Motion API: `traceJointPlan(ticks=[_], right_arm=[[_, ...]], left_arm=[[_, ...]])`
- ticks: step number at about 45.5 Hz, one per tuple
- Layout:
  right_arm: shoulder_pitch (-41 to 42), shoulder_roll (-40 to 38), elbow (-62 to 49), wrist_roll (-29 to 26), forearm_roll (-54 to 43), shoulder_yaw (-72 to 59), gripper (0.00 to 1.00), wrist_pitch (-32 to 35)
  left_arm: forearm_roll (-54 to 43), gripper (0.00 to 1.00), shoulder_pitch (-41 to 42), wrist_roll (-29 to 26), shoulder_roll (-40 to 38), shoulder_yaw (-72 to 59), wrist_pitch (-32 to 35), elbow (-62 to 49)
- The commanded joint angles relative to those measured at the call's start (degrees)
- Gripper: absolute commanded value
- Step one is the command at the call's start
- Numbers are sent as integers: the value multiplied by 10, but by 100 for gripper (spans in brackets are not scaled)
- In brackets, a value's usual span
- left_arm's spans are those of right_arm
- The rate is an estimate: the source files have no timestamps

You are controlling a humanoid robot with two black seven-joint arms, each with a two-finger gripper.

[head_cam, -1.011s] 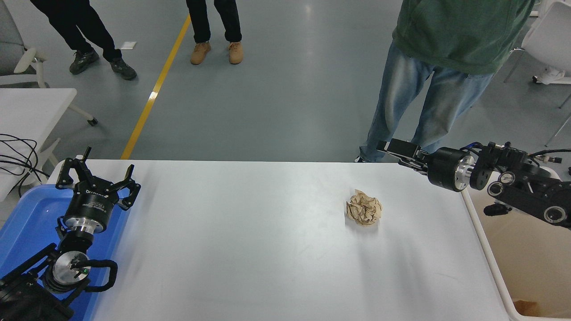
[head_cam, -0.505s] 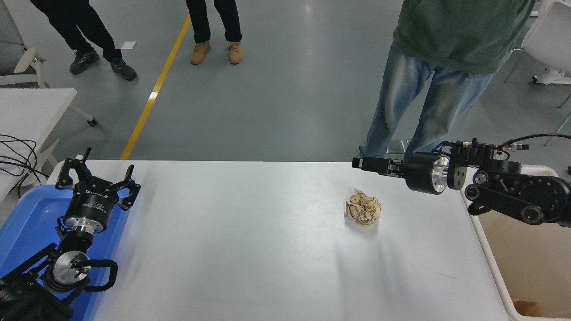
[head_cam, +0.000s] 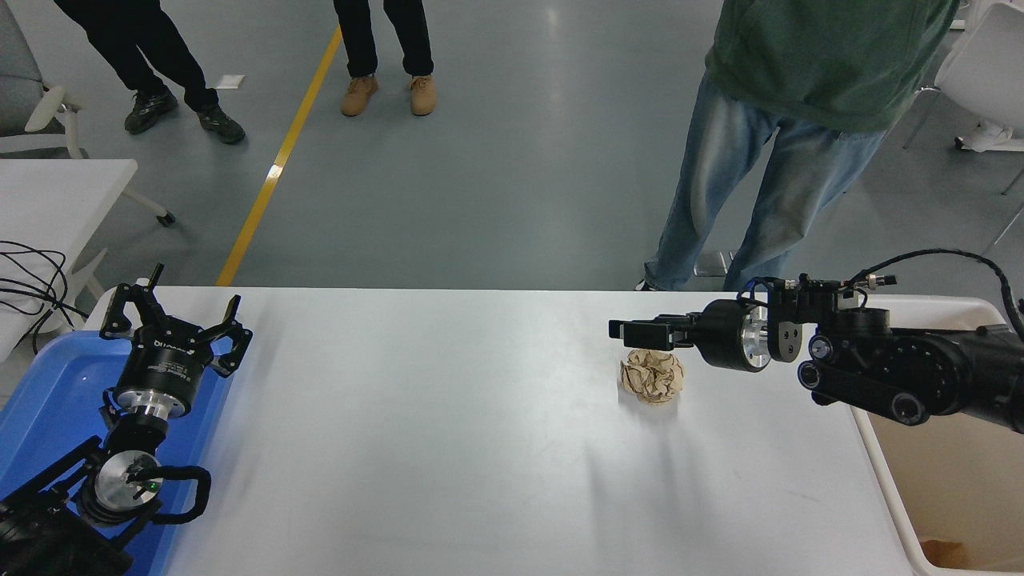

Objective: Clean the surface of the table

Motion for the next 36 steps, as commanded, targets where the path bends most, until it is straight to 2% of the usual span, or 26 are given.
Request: traceJointPlan(ticks=[1, 16, 36], right_arm=[[-7, 29, -36, 0, -2, -28, 100, -41], [-29, 65, -68, -1, -3, -64, 100, -91], [-72, 123, -188, 4, 2, -71, 99, -104]], left_arm=[[0, 99, 0, 0, 0, 0, 0, 0], [0, 99, 0, 0, 0, 0, 0, 0], [0, 99, 0, 0, 0, 0, 0, 0]])
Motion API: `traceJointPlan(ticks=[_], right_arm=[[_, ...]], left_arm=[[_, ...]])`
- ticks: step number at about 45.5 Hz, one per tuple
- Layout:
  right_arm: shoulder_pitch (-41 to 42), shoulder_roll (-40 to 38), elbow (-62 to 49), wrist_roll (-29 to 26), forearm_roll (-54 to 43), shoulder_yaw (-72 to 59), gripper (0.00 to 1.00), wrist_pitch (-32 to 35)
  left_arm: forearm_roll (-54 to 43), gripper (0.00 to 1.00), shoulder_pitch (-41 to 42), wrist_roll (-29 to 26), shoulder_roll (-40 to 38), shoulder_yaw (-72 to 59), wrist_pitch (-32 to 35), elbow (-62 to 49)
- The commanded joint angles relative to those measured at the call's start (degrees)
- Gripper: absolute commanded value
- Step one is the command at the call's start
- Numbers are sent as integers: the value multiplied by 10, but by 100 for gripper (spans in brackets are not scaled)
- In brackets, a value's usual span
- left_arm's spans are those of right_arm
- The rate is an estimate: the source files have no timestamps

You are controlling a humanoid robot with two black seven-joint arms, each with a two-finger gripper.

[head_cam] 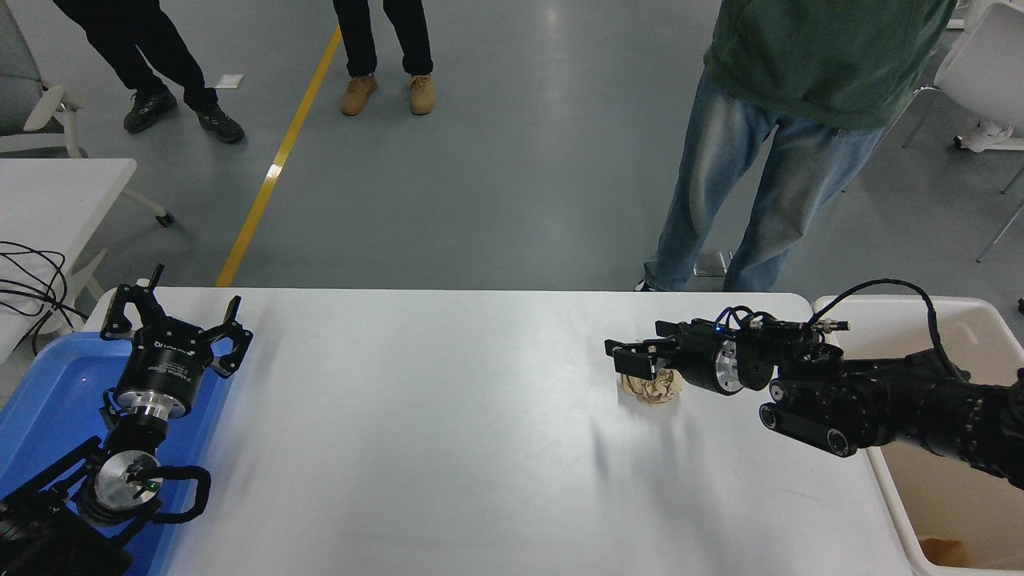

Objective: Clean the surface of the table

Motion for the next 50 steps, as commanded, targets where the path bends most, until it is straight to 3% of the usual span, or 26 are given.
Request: traceJointPlan(ticks=[1, 50], right_arm=[[-21, 28, -53, 3, 2, -5, 99, -10], [-78, 85, -153, 3, 3, -8, 99, -28]], left_arm=[[0, 99, 0, 0, 0, 0, 0, 0], [0, 99, 0, 0, 0, 0, 0, 0]])
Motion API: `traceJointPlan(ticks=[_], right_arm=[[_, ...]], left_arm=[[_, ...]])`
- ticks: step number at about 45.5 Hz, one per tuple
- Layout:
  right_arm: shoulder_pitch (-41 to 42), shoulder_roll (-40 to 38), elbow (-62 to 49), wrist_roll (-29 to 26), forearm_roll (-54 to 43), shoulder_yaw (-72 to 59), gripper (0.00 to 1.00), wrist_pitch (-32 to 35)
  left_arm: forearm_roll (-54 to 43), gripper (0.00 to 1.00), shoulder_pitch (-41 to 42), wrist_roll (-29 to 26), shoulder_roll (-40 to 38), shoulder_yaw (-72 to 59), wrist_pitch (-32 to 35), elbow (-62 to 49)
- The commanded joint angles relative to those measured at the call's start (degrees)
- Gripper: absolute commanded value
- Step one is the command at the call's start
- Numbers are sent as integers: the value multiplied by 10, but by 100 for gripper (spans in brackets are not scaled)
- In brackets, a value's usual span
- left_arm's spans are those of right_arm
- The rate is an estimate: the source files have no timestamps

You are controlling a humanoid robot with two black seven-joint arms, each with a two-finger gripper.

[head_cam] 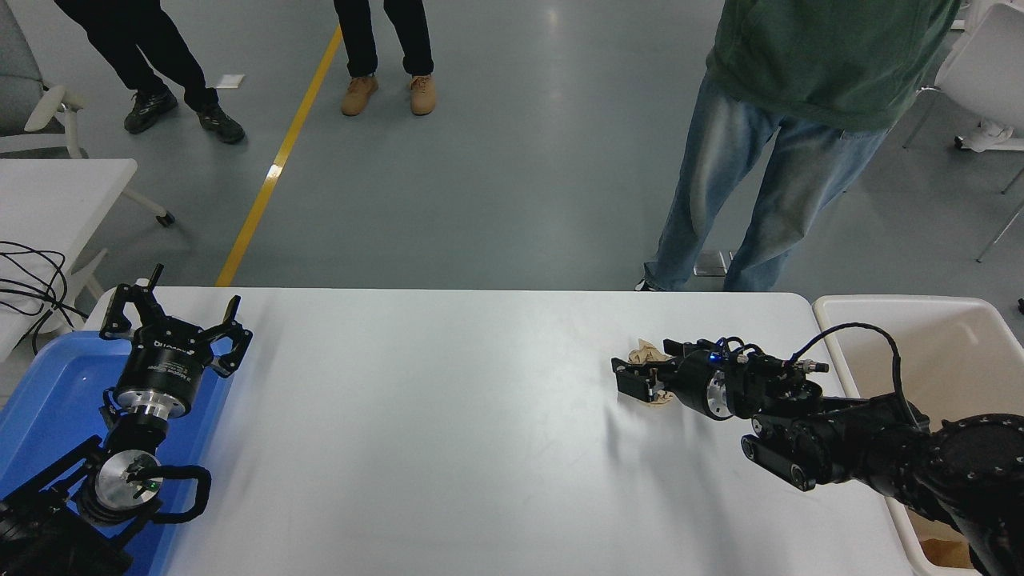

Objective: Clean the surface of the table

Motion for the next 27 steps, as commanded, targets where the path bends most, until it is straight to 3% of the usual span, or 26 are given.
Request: traceJointPlan(ticks=[1, 27], right_arm=[[-8, 8, -11, 0, 0, -2, 99, -2], [-21, 8, -14, 0, 0, -21, 99, -16]], left_arm=[[0, 99, 0, -1, 0, 0, 0, 0], [0, 99, 0, -1, 0, 0, 0, 0]])
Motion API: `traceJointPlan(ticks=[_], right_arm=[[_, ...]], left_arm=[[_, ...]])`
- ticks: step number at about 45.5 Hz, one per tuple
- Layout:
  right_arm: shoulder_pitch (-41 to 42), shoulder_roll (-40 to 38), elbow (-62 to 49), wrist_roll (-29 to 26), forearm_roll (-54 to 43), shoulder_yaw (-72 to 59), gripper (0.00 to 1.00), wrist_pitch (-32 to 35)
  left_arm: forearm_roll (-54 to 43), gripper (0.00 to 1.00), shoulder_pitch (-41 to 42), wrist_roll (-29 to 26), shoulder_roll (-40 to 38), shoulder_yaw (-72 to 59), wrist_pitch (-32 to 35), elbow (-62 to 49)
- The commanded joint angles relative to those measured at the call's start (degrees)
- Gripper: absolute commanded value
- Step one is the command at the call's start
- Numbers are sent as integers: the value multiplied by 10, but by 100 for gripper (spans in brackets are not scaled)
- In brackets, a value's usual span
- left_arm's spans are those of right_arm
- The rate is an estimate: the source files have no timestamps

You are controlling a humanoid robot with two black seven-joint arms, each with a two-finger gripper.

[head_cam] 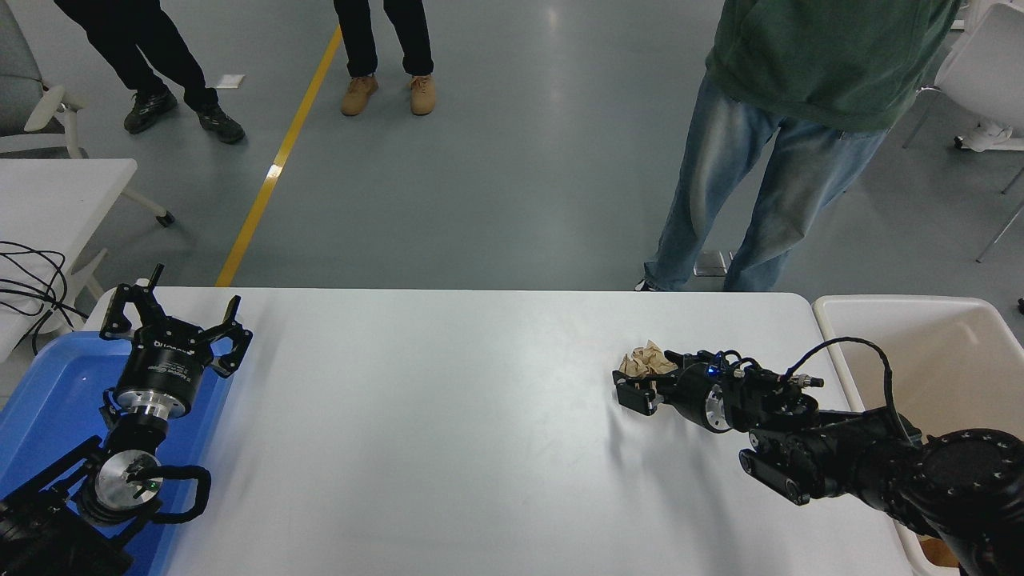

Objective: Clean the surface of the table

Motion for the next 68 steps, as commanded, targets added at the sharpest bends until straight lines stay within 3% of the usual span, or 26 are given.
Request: traceJointPlan(ticks=[1, 43, 50, 55, 63, 66, 67, 68], right_arm=[[-4, 0, -2, 0, 0, -4, 99, -8], [-22, 25, -25, 0, 1, -4, 98, -24], [-24, 25, -37, 0, 1, -4, 93, -26], [-27, 25, -43, 0, 0, -26, 86, -27], [-26, 26, -45, 0, 0, -71, 64, -41], [-26, 26, -49, 0, 0, -79, 43, -40], [-26, 26, -49, -1, 1, -78, 31, -32], [-25, 26, -50, -2, 3, -78, 12, -27]], left_arm=[[0, 99, 0, 0, 0, 0, 0, 0], [0, 99, 0, 0, 1, 0, 0, 0], [0, 99, 0, 0, 0, 0, 0, 0], [0, 99, 0, 0, 1, 0, 0, 0], [0, 99, 0, 0, 0, 0, 0, 0], [0, 99, 0, 0, 1, 0, 0, 0], [0, 99, 0, 0, 1, 0, 0, 0], [0, 99, 0, 0, 1, 0, 0, 0]])
